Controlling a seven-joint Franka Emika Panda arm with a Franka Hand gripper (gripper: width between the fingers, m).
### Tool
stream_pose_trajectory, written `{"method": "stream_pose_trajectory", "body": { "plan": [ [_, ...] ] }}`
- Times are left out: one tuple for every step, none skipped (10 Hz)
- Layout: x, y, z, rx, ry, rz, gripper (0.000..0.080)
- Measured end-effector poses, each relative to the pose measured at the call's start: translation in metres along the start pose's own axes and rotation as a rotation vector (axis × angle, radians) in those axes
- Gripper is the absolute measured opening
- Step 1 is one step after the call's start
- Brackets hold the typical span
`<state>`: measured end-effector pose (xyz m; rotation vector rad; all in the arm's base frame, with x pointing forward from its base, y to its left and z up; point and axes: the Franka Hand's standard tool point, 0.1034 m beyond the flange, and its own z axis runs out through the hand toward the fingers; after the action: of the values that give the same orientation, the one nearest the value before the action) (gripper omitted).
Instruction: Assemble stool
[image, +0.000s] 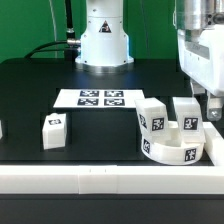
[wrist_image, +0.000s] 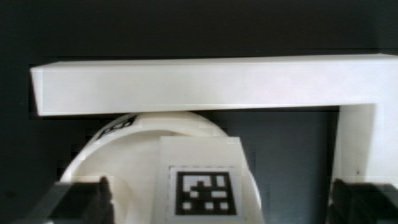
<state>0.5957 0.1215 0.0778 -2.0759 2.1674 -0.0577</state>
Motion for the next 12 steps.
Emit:
{"method": "stream_pose_trajectory", "body": {
  "plan": [
    [0.0,-0.001,-0.001,0.004,-0.001,-0.018,0.0629],
    [0.001,-0.004,-0.007,0.009,-0.003,-0.079,0.0645],
    [0.004,-0.008,-0.016,0.009,-0.01,-0.125,0.0645],
    [0.005,-0.012,-0.023,0.021,-0.014,-0.131,0.0649],
    [0.005,-0.014,-0.026,0.026,-0.018,-0.125,0.0649],
    [0.005,-0.013,-0.025,0.025,-0.018,-0.14,0.0649],
    [0.005,-0.013,-0.025,0.024,-0.017,-0.151,0.0649],
    [0.005,-0.013,-0.024,0.024,-0.017,-0.189,0.0649],
    [0.004,-0.008,-0.023,-0.008,-0.021,-0.312,0.0649],
    [0.003,-0.006,-0.024,-0.04,-0.019,-0.491,0.0649],
    [0.004,-0.005,-0.024,-0.05,-0.016,-0.634,0.0649],
    [0.005,-0.006,-0.025,-0.047,-0.017,-0.75,0.0649]
  ]
}}
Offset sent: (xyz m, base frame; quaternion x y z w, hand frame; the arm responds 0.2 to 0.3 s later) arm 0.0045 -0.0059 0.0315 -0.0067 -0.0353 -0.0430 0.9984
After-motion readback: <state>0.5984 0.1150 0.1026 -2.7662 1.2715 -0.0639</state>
